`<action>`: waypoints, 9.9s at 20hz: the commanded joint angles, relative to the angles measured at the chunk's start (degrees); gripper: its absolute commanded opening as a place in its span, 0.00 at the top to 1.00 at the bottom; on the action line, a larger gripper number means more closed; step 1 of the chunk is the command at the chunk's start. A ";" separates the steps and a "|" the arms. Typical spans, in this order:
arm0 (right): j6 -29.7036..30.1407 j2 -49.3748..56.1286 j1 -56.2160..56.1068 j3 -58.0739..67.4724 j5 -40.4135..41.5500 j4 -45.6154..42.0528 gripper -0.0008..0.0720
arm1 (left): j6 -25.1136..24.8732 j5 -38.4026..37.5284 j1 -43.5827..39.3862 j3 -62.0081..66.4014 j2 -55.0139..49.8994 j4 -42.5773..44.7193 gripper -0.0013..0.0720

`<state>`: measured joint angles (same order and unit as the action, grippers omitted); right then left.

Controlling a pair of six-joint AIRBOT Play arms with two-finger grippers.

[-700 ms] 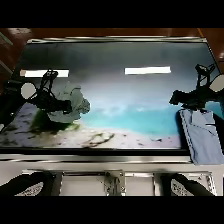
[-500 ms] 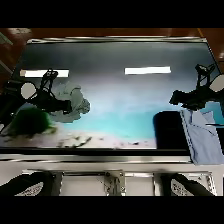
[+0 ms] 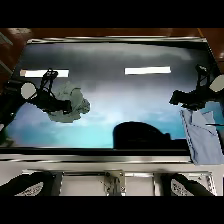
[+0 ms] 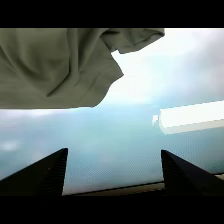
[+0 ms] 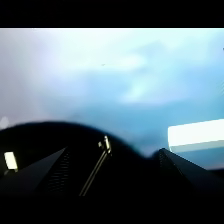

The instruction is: Fold the shirts.

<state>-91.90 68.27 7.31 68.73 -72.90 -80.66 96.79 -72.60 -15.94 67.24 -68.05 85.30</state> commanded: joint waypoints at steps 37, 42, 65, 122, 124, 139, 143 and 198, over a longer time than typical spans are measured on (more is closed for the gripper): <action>3.45 -11.78 -0.02 0.13 6.36 -1.79 0.06 | -9.22 14.10 -12.87 20.90 2.56 -18.73 0.93; 3.45 -23.12 -0.02 0.11 0.87 -3.96 0.06 | -5.62 20.65 -28.02 18.75 -1.25 -18.71 0.93; 18.58 1.88 22.56 -17.44 -4.11 18.36 0.05 | -11.93 12.59 -0.79 -27.21 -4.63 -43.98 0.00; 9.29 -14.53 7.69 10.12 -3.78 17.14 0.91 | -12.90 3.52 8.44 24.92 7.30 -12.02 0.93; 9.64 -5.97 7.69 9.94 2.64 17.46 0.91 | -12.90 8.39 8.44 24.92 0.13 -12.04 0.93; 10.91 25.16 1.77 11.02 18.88 32.13 0.03 | -9.49 4.04 12.96 26.43 -32.35 -30.99 0.09; 13.29 17.97 10.78 12.22 7.50 26.40 0.04 | -8.85 -16.63 22.84 26.14 -27.10 -20.72 0.27; 21.90 -13.38 9.42 32.11 15.10 38.62 0.91 | -16.65 6.03 18.56 42.10 16.28 -19.34 0.93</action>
<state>-66.85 66.61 16.78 93.89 -65.78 -41.54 78.91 -65.52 2.46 95.53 -56.53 63.22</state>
